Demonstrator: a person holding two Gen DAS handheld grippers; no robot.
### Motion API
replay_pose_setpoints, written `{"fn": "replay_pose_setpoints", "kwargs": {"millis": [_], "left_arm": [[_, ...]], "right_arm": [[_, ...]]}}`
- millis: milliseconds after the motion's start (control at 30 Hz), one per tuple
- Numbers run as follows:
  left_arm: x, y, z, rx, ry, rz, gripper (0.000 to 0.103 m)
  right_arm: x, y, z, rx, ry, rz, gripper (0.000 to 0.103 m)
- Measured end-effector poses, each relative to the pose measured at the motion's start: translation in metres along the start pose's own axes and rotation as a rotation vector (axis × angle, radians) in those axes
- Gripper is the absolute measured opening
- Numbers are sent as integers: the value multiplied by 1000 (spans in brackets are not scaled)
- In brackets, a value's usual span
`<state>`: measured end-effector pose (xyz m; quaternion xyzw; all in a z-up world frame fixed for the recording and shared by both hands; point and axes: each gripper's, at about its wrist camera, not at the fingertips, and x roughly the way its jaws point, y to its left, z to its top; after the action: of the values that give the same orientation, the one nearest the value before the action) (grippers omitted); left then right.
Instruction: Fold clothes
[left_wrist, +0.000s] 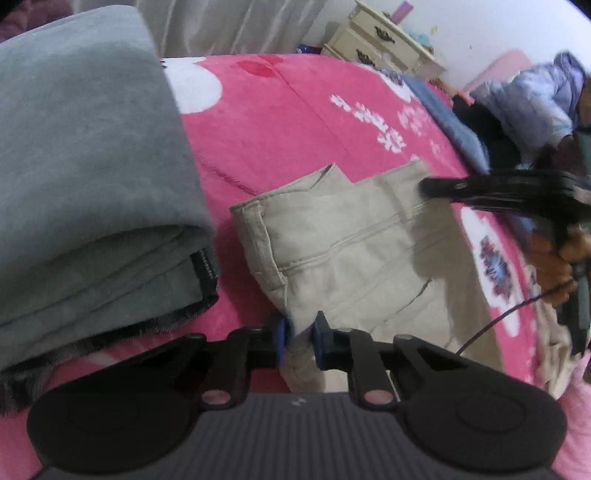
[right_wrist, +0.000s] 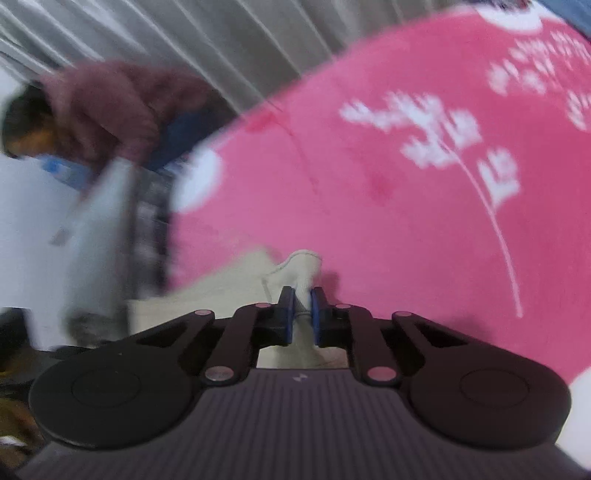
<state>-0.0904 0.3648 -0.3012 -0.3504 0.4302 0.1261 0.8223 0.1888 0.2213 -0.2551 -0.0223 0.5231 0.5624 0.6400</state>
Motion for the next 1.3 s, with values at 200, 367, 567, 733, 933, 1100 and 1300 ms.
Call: {"fn": "replay_pose_setpoints", "kwargs": {"millis": [200,367,567,733,933,1100,1300], "left_arm": [[-10,23,-13,-13,11,-18,12],[-6,36,-17,33,43,-44,15],[-17,47,-18,67,66,-69,31],[-17,53,-19,90,76,-54,31],[-10,56,-20,64,108,-97,31],[-8,54,-19,4,109,-147,49],[15,45,-20,-58,101,-75,39]], "right_arm": [[-11,39,4,-141,-35,199,8],[36,31,14,-153,51,207,8],[-2,95,18,-253,144,618,8],[35,79,30,-288,190,499,8],[89,32,35,-327,273,196,8],[85,38,30,-398,239,86,8],[107,42,14,-505,242,-4,8]]}}
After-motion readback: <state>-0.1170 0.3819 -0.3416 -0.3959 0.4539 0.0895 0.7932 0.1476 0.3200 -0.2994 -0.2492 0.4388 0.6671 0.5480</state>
